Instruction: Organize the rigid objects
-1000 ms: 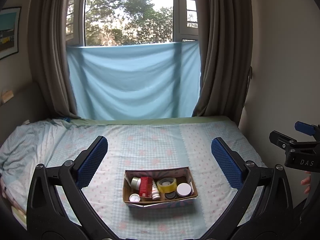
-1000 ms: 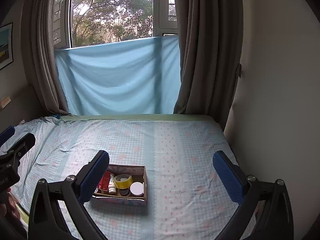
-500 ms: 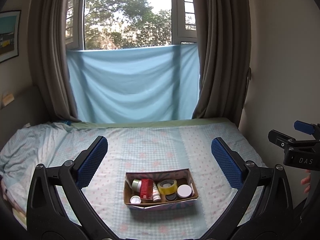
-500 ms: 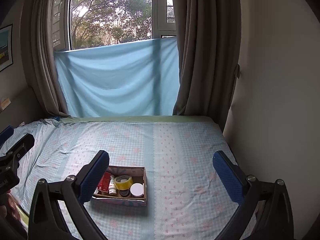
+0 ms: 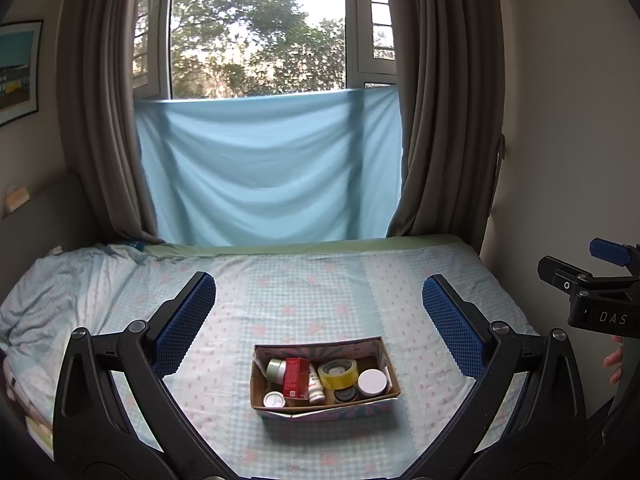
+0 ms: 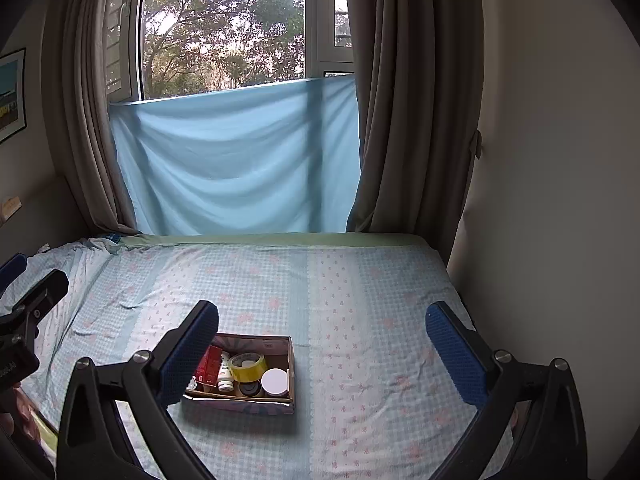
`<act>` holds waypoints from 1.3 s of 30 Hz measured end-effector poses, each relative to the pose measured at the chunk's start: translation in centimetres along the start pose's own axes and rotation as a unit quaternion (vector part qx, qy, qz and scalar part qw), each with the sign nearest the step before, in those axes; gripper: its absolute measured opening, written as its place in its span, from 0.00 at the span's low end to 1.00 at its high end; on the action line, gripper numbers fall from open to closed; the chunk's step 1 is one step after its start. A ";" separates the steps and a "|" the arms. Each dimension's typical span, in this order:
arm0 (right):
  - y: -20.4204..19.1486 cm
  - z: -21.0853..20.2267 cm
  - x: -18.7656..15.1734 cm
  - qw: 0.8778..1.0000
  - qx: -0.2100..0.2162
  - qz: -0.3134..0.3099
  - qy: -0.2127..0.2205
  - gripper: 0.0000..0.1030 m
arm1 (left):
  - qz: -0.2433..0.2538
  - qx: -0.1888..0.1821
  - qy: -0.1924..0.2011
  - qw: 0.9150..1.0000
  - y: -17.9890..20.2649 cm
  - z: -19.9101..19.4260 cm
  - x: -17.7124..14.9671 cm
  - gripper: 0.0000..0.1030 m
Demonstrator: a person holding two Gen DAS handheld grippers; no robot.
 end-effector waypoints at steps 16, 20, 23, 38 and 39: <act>0.0 0.1 0.7 1.000 0.000 -0.002 0.002 1.00 | -0.005 -0.001 0.002 1.000 -0.4 0.5 -0.2 1.00; -0.1 0.1 0.7 1.000 0.000 -0.001 0.003 1.00 | 0.001 0.002 0.000 1.000 -0.3 0.7 -0.4 1.00; -0.1 0.2 0.8 1.000 0.000 -0.002 0.002 1.00 | -0.001 0.008 -0.001 1.000 -0.3 0.9 -0.5 1.00; -0.1 0.3 0.9 1.000 -0.002 -0.003 0.000 1.00 | -0.027 0.029 -0.001 0.999 -1.3 1.2 -0.6 1.00; -0.1 0.3 0.9 1.000 -0.002 -0.002 0.000 1.00 | -0.027 0.028 0.001 0.999 -1.3 1.1 -0.6 1.00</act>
Point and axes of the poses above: each gripper's, at about its wrist camera, not at the fingertips, and z roughly the way its jaws point, y to its right, x to its top, the point moved 7 cm from there along z, roughly the way its jaws point, and after that the axes turned 15 degrees about x, right-handed, at the moved point
